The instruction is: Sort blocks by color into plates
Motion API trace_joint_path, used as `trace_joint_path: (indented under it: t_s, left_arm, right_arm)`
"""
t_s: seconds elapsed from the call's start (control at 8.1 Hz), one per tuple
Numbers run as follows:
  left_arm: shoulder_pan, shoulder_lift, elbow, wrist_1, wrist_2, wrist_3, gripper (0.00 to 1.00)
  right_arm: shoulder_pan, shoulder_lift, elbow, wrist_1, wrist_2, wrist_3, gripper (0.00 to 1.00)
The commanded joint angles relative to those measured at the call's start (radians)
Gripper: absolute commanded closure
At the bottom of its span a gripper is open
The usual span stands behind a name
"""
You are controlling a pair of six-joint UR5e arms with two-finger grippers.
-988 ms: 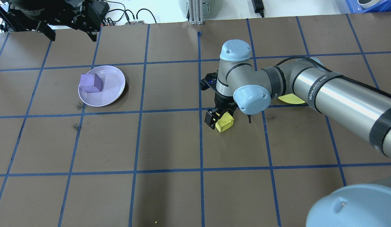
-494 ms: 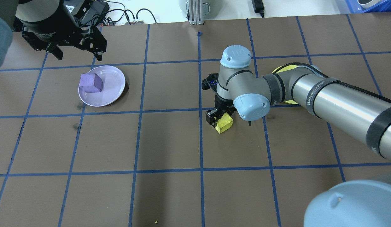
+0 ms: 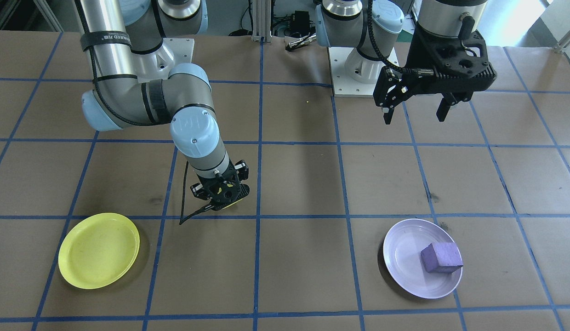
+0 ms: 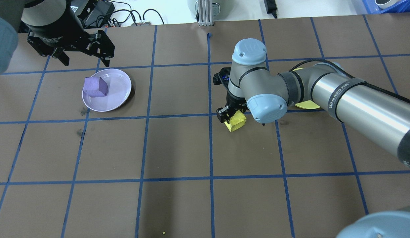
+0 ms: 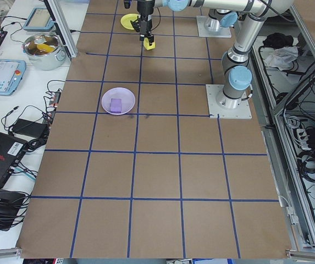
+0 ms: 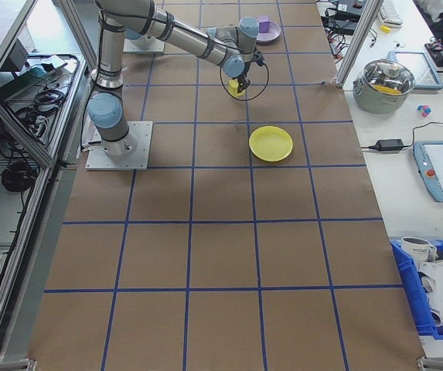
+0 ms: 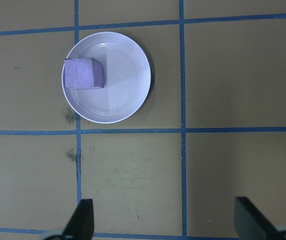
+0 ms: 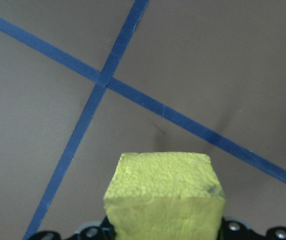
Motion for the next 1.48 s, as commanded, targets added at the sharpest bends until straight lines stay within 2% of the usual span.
trace_joint_path:
  t_s: [0.0, 0.12, 0.25, 0.62, 0.74, 0.86, 0.99, 1.36]
  left_arm:
    - [0.0, -0.004, -0.012, -0.001, -0.113, -0.012, 0.0]
    - [0.0, -0.001, -0.015, -0.001, -0.158, -0.006, 0.0]
    - [0.0, 0.004, -0.015, -0.001, -0.157, -0.004, 0.0]
    - [0.002, 0.01, -0.032, 0.003, -0.16, -0.004, 0.0]
    - [0.002, 0.01, -0.048, 0.012, -0.161, -0.003, 0.0]
    - [0.002, 0.013, -0.048, 0.012, -0.158, -0.002, 0.0]
    - [0.002, 0.015, -0.048, 0.012, -0.158, -0.001, 0.0]
    - [0.002, 0.015, -0.049, 0.011, -0.158, -0.001, 0.0]
  right_arm:
    - [-0.051, -0.114, -0.055, 0.03, -0.05, 0.025, 1.0]
    - [-0.125, -0.117, -0.094, 0.032, -0.049, 0.02, 1.0]
    - [-0.204, -0.107, -0.121, 0.032, -0.046, 0.006, 1.0]
    - [-0.346, -0.068, -0.128, 0.015, -0.044, -0.072, 1.0]
    - [-0.366, -0.038, -0.128, -0.04, -0.05, -0.078, 1.0]
    - [-0.377, -0.001, -0.126, -0.112, -0.103, -0.075, 1.0]
    - [-0.38, 0.036, -0.125, -0.123, -0.15, -0.083, 1.0]
    - [-0.386, 0.077, -0.12, -0.123, -0.164, -0.072, 1.0]
